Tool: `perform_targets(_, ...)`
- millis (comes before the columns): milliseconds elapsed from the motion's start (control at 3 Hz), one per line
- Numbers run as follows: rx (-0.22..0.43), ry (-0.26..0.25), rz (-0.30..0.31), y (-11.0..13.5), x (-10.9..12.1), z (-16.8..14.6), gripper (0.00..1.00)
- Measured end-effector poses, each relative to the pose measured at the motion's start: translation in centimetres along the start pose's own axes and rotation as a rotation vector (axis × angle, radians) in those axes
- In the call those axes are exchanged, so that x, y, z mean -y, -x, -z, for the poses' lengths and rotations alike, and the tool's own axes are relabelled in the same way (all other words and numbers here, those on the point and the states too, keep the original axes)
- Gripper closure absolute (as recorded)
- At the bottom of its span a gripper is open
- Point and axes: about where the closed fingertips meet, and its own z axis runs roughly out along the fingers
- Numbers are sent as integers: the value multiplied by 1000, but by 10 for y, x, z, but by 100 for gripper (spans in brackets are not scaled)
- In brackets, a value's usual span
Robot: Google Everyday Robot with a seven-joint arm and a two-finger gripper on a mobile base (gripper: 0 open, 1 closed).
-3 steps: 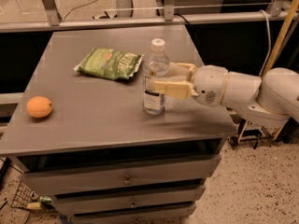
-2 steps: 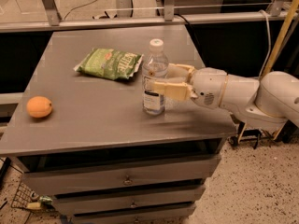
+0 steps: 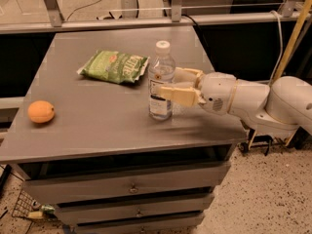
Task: Place blue plastic bottle upright
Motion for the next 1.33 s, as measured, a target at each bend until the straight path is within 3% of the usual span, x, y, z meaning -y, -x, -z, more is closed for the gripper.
perform_targets(333, 0, 6, 2, 1, -2, -3, 30)
perform_targets(667, 0, 9, 2, 1, -3, -4, 7)
perform_targets(1000, 0, 12, 3, 2, -4, -6, 0)
perform_targets(1333, 0, 12, 3, 2, -4, -6, 0)
